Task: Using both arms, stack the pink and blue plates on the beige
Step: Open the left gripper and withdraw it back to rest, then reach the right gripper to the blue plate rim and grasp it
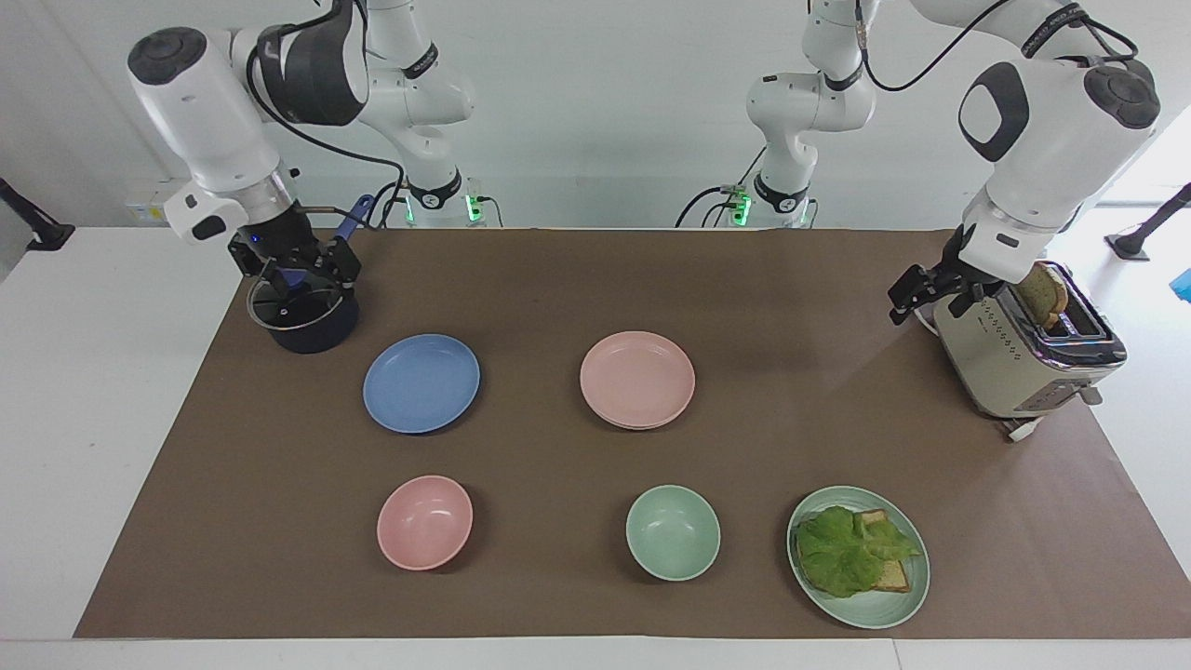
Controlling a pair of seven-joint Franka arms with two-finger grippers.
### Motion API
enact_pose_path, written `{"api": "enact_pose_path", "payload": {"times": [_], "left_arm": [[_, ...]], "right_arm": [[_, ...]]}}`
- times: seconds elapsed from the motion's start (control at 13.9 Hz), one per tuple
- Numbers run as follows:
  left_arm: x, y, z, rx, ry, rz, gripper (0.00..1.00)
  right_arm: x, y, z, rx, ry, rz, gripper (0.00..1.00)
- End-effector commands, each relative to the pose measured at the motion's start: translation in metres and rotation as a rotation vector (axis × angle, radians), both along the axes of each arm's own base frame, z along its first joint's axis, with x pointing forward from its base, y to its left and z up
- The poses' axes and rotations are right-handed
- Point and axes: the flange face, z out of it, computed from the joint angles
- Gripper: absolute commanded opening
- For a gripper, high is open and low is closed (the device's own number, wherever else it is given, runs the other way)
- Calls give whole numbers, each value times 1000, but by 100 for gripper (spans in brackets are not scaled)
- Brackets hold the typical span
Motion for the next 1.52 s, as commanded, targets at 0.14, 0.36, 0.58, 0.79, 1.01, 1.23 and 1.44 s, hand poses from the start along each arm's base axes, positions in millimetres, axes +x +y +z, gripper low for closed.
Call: {"api": "enact_pose_path", "payload": {"times": [0.14,0.36,0.58,0.79,1.01,1.23,1.44], "left_arm": [[-23,22,43,27,2,-29,100],[-37,23,61,22,-6,-64,100],[-38,24,63,22,-14,-62,100],[-37,23,63,21,-21,-62,100],[-36,25,64,21,-26,-56,100],[-37,18,63,19,-17,-67,100],[-37,19,63,19,-17,-65,100]], "right_arm": [[2,-3,-88,-11,1,34,100],[-11,-11,-136,-12,5,32,100],[-16,-25,-164,-2,42,3,100],[-19,-27,-184,29,54,-14,100],[-21,-37,-212,64,64,-7,100],[-21,-37,-214,73,68,-14,100],[-21,-37,-217,73,74,-14,74]]}}
